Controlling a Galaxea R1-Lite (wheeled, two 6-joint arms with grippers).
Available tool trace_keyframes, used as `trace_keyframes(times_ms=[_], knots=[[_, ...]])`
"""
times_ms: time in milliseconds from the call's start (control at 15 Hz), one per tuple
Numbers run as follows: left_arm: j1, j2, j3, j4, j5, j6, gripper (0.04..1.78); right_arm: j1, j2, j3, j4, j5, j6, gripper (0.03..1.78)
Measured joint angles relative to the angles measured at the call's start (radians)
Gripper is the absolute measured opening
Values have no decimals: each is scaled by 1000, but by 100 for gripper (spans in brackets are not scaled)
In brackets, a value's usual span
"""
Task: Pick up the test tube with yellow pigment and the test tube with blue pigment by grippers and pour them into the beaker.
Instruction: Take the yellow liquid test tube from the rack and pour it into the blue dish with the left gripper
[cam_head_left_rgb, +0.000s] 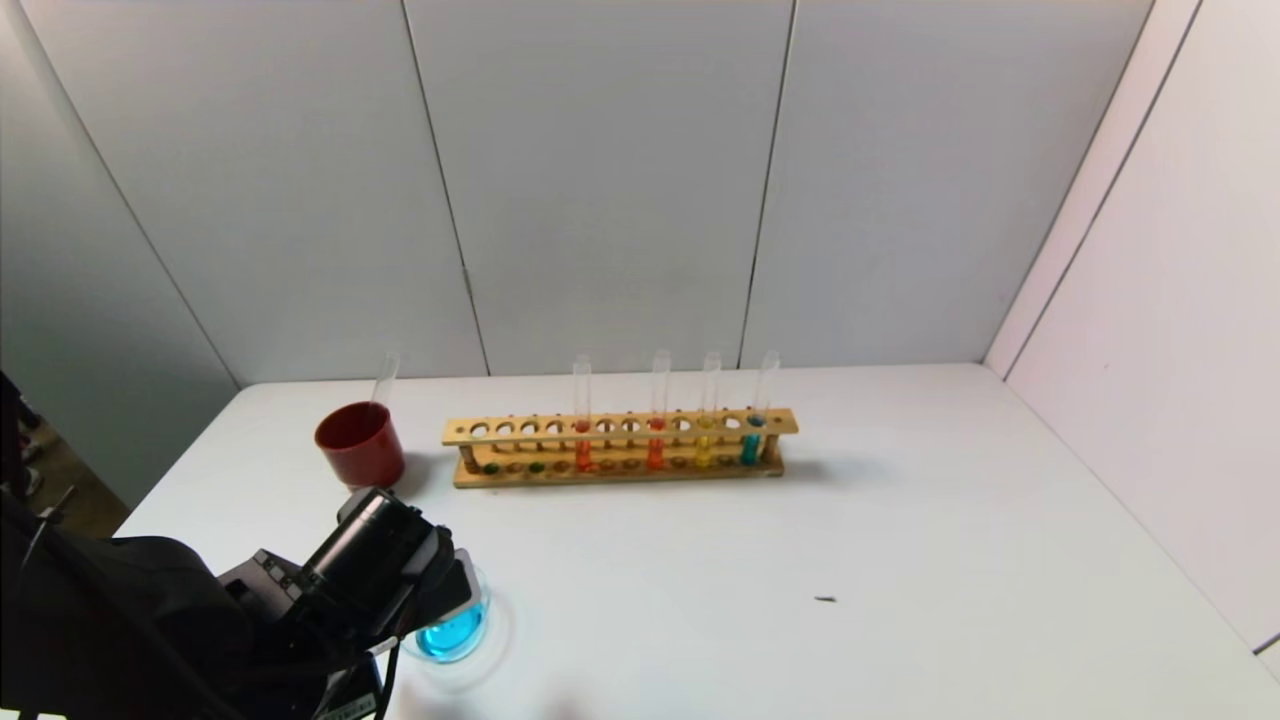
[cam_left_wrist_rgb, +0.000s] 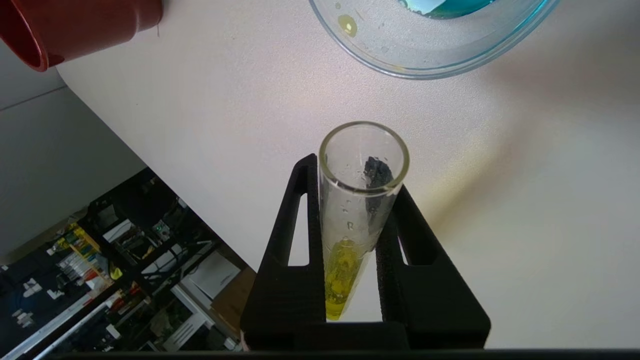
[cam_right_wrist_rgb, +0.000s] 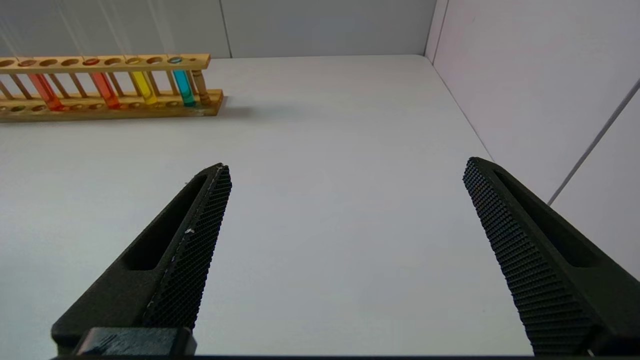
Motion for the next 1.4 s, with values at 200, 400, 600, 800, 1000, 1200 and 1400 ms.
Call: trace_keyframes(times_ms=[200,400,600,800,1000,1200,1400], knots=[[-14,36,-31,24,14,1,33,0,0,0,0,0,0,170],[-16,66,-61,48,21,2,33,0,0,0,0,0,0,170],[-13,100,-92,83,39,20,33,0,0,0,0,0,0,170],[-11,134,-124,118,46,29,33,0,0,0,0,0,0,170],[-11,160,-161,176,51,32,33,0,0,0,0,0,0,170],[-11,170,-200,260,59,32,33,0,0,0,0,0,0,170],[-11,179,-231,315,60,41,33,0,0,-1,0,0,0,170]])
